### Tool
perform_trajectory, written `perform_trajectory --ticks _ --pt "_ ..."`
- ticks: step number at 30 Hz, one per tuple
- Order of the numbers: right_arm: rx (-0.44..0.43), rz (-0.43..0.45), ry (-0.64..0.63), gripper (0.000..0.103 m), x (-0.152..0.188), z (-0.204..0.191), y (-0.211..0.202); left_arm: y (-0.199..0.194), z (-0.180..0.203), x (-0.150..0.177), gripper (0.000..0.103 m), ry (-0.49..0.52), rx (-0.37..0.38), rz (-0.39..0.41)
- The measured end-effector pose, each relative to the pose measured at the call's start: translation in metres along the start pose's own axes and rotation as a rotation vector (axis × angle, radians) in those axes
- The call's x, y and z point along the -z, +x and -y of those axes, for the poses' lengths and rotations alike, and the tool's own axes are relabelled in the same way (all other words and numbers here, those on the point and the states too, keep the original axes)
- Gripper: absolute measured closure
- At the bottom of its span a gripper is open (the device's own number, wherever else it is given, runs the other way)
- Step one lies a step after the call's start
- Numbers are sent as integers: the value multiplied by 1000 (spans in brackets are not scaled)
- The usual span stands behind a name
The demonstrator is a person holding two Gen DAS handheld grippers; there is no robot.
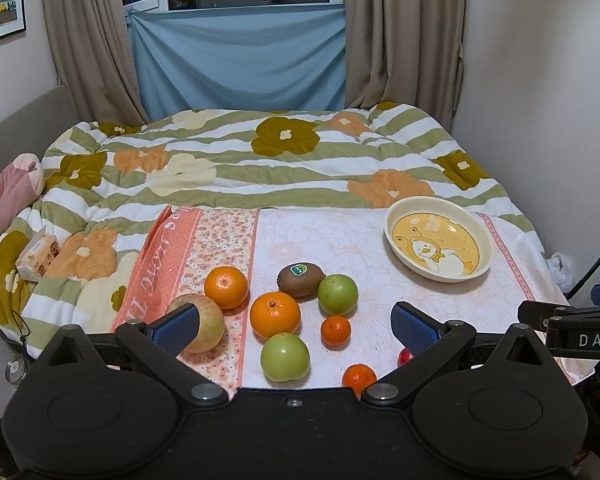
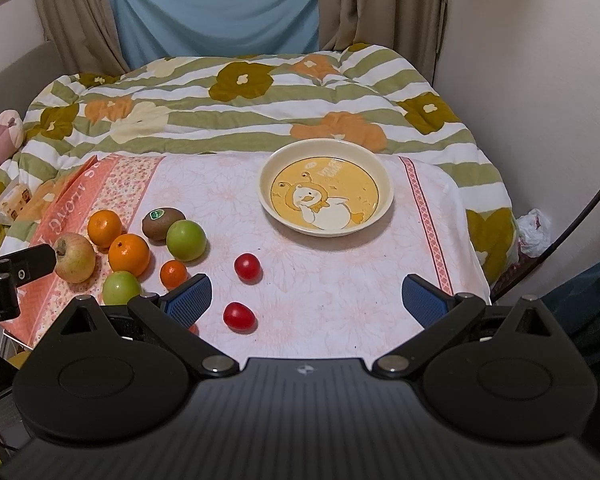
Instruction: Organize fruits
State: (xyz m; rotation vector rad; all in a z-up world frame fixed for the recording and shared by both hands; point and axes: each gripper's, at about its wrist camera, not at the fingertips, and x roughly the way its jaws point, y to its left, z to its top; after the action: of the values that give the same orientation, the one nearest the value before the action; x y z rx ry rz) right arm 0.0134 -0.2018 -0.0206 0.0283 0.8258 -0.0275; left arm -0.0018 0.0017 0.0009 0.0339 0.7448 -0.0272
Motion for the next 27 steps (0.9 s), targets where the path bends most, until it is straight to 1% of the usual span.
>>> perform_trajectory --ticks 7,12,17,19,22,27 --pt "-61 -15 -28 0 -7 4 7 -1 -1 1 0 -44 -17 -4" --pt "-137 -33 -68 0 -9 8 20 4 -2 4 0 -88 -60 -18" --pt "-223 -67 -108 0 -7 7 40 14 -3 11 0 -104 -115 -28" --pt "-237 -74 -123 0 -6 2 50 21 -6 15 0 -105 -130 -40" --pt "-246 -93 -133 0 -3 -10 64 33 -19 22 0 -115 -134 -68" --pt "-263 -109 -105 0 2 -38 79 59 -51 24 0 -89 -138 -97"
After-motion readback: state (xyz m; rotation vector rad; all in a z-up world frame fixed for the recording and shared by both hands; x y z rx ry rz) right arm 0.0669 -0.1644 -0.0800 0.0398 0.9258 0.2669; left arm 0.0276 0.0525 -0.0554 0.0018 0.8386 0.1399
